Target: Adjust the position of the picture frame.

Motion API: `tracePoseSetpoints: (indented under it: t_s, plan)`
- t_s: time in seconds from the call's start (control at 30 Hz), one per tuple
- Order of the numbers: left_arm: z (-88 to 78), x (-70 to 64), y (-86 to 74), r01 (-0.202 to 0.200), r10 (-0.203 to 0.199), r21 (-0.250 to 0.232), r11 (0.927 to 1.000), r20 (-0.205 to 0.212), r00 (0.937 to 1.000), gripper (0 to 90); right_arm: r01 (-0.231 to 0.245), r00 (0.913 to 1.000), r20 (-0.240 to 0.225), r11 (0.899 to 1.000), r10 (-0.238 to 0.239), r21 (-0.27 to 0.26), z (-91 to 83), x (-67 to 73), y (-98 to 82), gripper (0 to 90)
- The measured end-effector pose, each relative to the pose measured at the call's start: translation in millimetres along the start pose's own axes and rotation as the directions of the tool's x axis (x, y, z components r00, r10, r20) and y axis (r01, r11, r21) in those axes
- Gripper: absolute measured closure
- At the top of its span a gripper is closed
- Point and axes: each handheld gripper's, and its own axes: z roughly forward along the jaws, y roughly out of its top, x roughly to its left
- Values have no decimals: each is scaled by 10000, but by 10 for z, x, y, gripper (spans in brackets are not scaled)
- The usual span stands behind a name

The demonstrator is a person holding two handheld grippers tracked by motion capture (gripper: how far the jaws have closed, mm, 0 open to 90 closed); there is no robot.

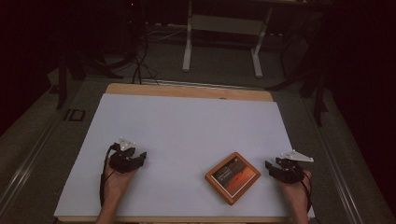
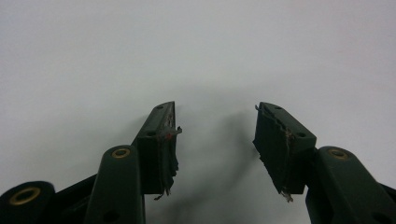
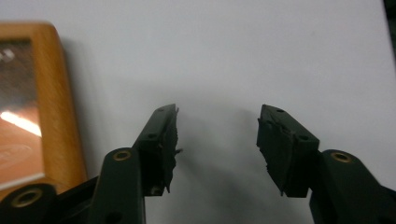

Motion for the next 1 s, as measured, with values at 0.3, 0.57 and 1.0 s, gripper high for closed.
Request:
tracePoseSetpoints:
  t_s: [0.3,0.57,1.0]
  plan:
    - [-44,-134,62,-285,301,-235,9993,681,9972,485,-14,9999,-131,9983,7,-583,-83,-4,9,492]
    - [-156,-263,97,-486,540,-483,9976,1171,9917,477,134,9991,-400,9962,-169,-859,-189,42,12,492]
    - [-286,-822,208,-1197,1442,-991,9879,2967,9440,477,838,9861,-1343,9906,-981,-1082,-289,244,28,508]
